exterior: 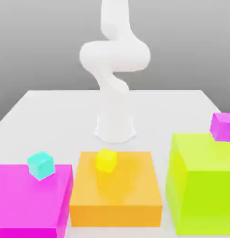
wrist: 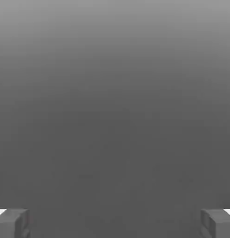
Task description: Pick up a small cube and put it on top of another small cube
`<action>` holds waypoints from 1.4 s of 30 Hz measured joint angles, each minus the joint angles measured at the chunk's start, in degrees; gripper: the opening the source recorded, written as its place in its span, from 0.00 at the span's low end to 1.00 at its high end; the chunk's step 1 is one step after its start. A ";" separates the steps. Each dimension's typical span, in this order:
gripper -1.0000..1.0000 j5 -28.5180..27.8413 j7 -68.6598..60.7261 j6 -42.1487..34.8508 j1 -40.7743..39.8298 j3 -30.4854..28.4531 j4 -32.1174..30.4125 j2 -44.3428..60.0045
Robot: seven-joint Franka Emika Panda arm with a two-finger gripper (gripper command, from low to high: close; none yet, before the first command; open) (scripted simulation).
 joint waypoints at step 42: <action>0.50 1.91 27.15 23.40 29.14 20.72 -21.44 45.76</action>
